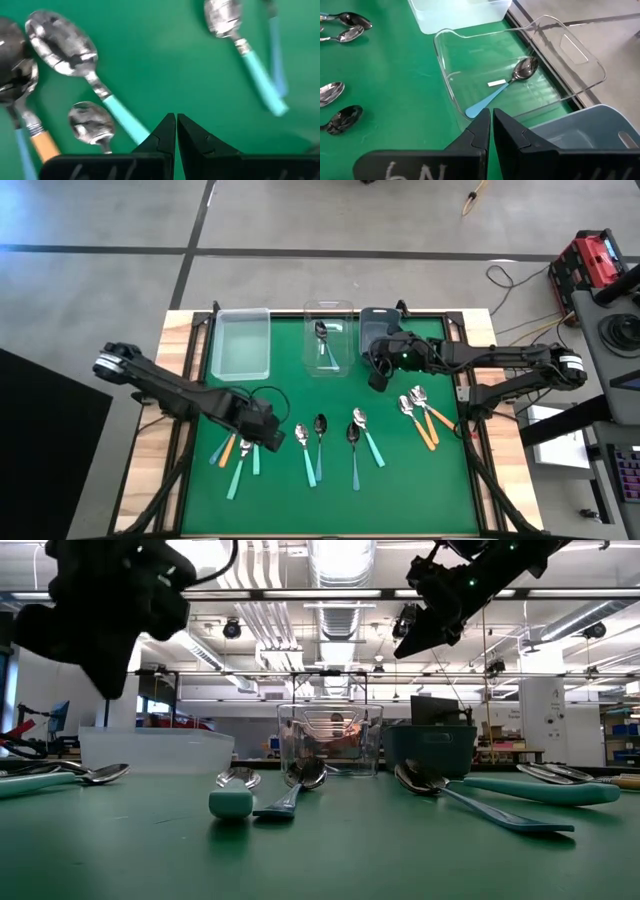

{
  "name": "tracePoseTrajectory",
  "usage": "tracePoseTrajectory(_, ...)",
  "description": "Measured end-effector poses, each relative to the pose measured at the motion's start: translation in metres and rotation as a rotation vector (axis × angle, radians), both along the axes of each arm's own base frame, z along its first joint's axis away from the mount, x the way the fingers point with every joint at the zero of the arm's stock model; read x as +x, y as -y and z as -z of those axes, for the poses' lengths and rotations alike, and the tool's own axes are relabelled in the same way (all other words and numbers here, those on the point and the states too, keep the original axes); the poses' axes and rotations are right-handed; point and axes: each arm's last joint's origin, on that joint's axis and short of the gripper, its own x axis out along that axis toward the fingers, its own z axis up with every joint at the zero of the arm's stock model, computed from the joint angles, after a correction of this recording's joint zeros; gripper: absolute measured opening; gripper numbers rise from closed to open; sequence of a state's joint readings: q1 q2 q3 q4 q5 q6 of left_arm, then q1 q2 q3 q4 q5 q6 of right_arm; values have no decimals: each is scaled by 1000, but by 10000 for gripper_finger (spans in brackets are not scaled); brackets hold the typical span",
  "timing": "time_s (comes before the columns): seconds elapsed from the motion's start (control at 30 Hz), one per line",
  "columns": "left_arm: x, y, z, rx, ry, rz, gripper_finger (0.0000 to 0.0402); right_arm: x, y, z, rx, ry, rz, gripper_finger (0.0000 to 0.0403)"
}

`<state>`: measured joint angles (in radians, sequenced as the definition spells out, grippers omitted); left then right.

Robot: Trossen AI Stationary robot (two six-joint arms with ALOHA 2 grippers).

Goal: Sort silverware by color (type)
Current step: Put the green spoon into the white bin

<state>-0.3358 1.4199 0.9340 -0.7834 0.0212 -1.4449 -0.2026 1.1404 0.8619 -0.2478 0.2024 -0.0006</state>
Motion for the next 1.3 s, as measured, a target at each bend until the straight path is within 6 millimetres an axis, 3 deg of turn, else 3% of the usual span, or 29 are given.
tracePoseTrajectory(0.3, -3, 7, 16, 12, -121, -22, 7, 0, 0, 0, -14, -4, -10, 13)
tracePoseTrajectory(0.8, 4, 12, 50, 89, -262, -1, 126, 2, 0, -2, -20, 22, -10, 13)
tracePoseTrajectory(1.3, 6, 12, 54, 113, -265, 27, 130, 2, 1, -4, -29, 35, -14, 13)
